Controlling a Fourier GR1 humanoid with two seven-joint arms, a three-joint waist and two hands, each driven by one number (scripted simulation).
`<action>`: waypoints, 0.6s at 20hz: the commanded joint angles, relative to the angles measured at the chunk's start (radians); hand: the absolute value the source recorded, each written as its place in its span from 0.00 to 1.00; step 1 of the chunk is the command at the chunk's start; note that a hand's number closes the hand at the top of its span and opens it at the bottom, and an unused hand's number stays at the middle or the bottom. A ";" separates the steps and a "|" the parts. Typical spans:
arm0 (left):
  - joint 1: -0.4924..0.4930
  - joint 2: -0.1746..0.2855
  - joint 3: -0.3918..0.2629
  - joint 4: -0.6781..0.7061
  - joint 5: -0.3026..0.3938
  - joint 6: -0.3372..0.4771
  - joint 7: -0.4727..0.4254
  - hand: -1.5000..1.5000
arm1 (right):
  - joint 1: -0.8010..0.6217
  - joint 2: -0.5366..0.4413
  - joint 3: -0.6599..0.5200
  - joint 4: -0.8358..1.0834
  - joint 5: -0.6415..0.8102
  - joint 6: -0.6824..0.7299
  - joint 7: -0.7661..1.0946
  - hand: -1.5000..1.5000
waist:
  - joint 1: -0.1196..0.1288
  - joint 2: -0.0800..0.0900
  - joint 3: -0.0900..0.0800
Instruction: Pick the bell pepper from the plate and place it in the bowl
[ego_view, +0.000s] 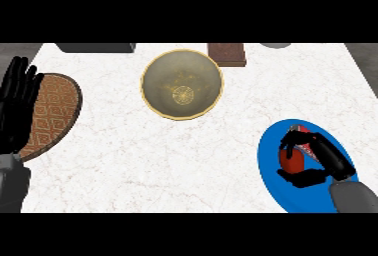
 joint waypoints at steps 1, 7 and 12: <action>0.000 -0.011 -0.001 0.010 -0.007 0.008 -0.002 0.50 | 0.046 0.020 -0.009 -0.038 0.056 -0.067 0.182 1.00 | -0.011 0.006 0.009; 0.041 0.029 0.049 0.005 -0.009 0.023 0.002 0.50 | 0.277 -0.135 -0.140 -0.011 0.231 -0.198 0.550 1.00 | -0.101 -0.003 -0.008; 0.056 0.033 0.053 0.000 -0.004 0.010 -0.008 0.50 | 0.380 -0.099 -0.131 -0.239 0.329 -0.251 0.768 1.00 | -0.089 -0.010 -0.005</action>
